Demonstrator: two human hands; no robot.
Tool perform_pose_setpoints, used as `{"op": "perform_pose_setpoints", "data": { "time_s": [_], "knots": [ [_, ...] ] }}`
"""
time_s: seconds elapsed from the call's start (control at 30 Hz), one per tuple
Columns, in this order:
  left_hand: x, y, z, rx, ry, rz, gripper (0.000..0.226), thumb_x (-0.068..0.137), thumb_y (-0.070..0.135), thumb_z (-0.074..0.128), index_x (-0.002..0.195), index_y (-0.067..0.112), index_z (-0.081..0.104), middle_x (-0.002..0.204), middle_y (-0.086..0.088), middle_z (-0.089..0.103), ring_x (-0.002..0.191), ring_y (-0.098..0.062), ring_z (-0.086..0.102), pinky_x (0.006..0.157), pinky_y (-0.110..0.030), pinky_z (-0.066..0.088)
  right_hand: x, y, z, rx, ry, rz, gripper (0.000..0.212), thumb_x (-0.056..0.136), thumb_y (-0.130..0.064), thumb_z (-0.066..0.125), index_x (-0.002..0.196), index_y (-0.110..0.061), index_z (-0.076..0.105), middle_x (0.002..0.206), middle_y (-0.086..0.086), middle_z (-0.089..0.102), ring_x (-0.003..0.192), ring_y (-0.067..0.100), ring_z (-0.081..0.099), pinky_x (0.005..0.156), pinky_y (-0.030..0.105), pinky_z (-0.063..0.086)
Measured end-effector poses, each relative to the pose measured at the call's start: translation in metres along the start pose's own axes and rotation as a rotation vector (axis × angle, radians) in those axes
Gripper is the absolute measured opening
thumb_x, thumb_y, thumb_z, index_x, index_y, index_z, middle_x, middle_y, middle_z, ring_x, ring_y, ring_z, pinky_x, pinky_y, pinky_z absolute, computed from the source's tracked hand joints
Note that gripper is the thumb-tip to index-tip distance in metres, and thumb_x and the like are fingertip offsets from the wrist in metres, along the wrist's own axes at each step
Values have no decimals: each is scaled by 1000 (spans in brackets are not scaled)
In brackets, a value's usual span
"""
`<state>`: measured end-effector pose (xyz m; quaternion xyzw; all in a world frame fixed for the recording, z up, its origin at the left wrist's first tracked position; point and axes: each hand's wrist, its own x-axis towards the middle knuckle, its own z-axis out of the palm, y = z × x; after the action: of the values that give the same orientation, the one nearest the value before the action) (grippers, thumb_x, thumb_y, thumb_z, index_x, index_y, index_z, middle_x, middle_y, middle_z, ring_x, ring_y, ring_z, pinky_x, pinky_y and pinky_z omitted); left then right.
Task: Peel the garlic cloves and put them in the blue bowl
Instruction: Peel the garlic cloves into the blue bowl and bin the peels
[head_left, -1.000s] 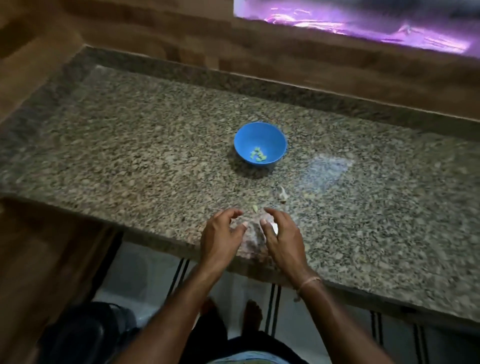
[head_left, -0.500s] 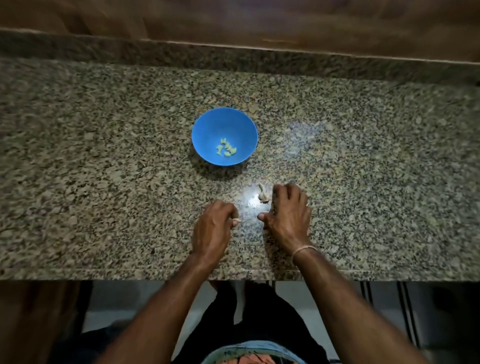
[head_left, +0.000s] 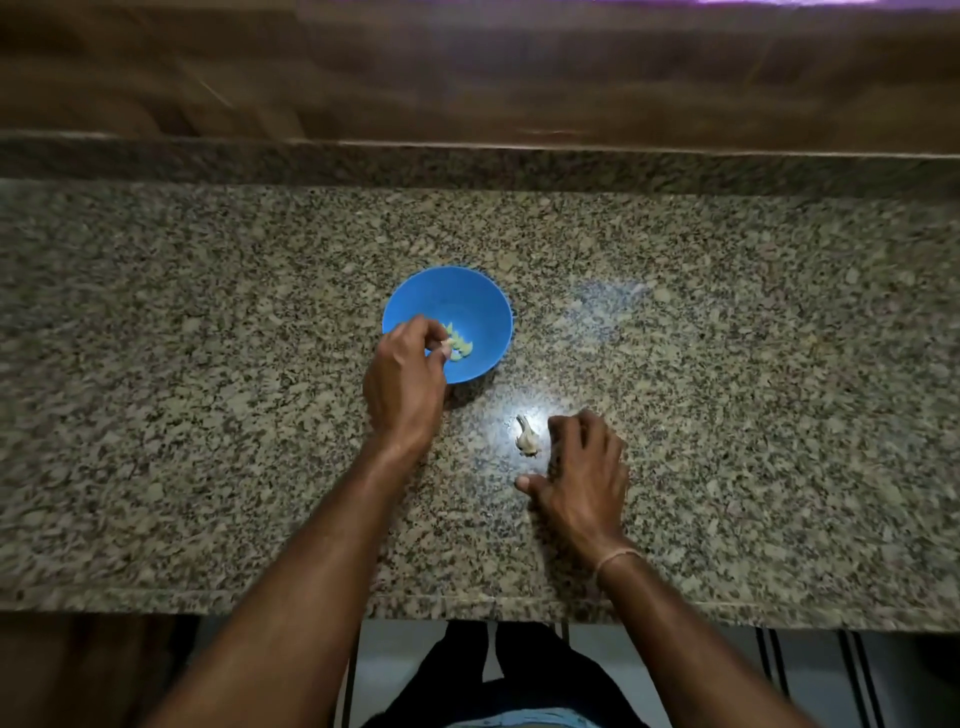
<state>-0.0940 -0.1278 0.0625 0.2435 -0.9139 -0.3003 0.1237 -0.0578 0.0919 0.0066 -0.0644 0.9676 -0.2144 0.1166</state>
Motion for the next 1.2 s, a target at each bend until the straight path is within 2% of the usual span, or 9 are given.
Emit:
{"op": "perform_pose_setpoints", "data": {
  "time_s": [0.17, 0.23, 0.33, 0.43, 0.53, 0.63, 0.73, 0.97, 1.2],
  "knots": [
    [-28, 11, 2, 69, 83, 77, 18, 95, 19, 73, 112, 19, 66, 106, 2, 66, 96, -19, 62, 69, -30, 43, -1, 8, 3, 48, 42, -63, 78, 73, -67, 81, 131, -23, 53, 137, 2, 41, 123, 24, 38, 90, 38, 35],
    [-63, 15, 18, -31, -58, 171, 14, 99, 26, 66, 113, 24, 64, 107, 5, 62, 93, -17, 63, 69, -35, 54, -2, 12, 2, 119, 91, -73, 64, 77, -66, 75, 121, -22, 58, 123, -3, 47, 110, 20, 43, 83, 34, 38],
    [-98, 18, 54, -81, -324, 196, 32, 99, 28, 67, 130, 29, 62, 117, 6, 52, 103, -15, 60, 77, -42, 58, -3, 19, -4, 238, 98, -29, 22, 92, -42, 76, 98, -27, 62, 99, -13, 54, 94, 15, 50, 73, 32, 41],
    [-101, 21, 76, -46, -327, 200, 32, 97, 15, 71, 128, 22, 66, 114, 3, 51, 100, -18, 58, 75, -40, 56, 2, 29, -10, 323, 66, -8, 8, 100, -31, 70, 92, -29, 72, 84, -15, 68, 79, 6, 59, 66, 28, 46],
    [-99, 22, 84, -162, -304, 105, 23, 97, 6, 69, 118, 17, 72, 110, 3, 58, 96, -13, 61, 78, -30, 56, 7, 39, -15, 395, 42, -72, 16, 102, -17, 66, 112, -23, 77, 104, -12, 75, 89, 1, 66, 76, 20, 56],
    [-103, 25, 77, -484, -349, -220, 22, 101, 12, 66, 117, 25, 73, 118, 9, 69, 100, -4, 67, 85, -23, 58, 9, 43, -23, 618, -12, -89, 32, 101, -7, 64, 129, -21, 69, 124, -7, 70, 111, 5, 67, 96, 24, 58],
    [-112, 27, 66, -802, -446, -412, 28, 103, 10, 63, 126, 24, 70, 122, 4, 74, 102, -15, 73, 81, -28, 60, 13, 41, -35, 762, -68, -164, 41, 100, -7, 67, 137, -25, 66, 133, -8, 66, 114, 9, 67, 96, 26, 58],
    [-124, 44, 48, -947, -381, -410, 32, 95, -1, 70, 125, 12, 66, 115, -9, 75, 103, -27, 75, 81, -32, 63, 8, 33, -44, 878, -75, -271, 19, 94, -3, 75, 111, -12, 77, 115, -2, 69, 108, 18, 69, 90, 38, 62],
    [-131, 49, 46, -1016, -355, -413, 30, 90, 0, 76, 117, 10, 72, 116, -11, 76, 110, -26, 72, 91, -33, 61, 1, 38, -47, 916, -56, -229, 22, 95, -15, 77, 116, -19, 73, 115, -7, 68, 104, 17, 70, 87, 42, 62]
  ]
}}
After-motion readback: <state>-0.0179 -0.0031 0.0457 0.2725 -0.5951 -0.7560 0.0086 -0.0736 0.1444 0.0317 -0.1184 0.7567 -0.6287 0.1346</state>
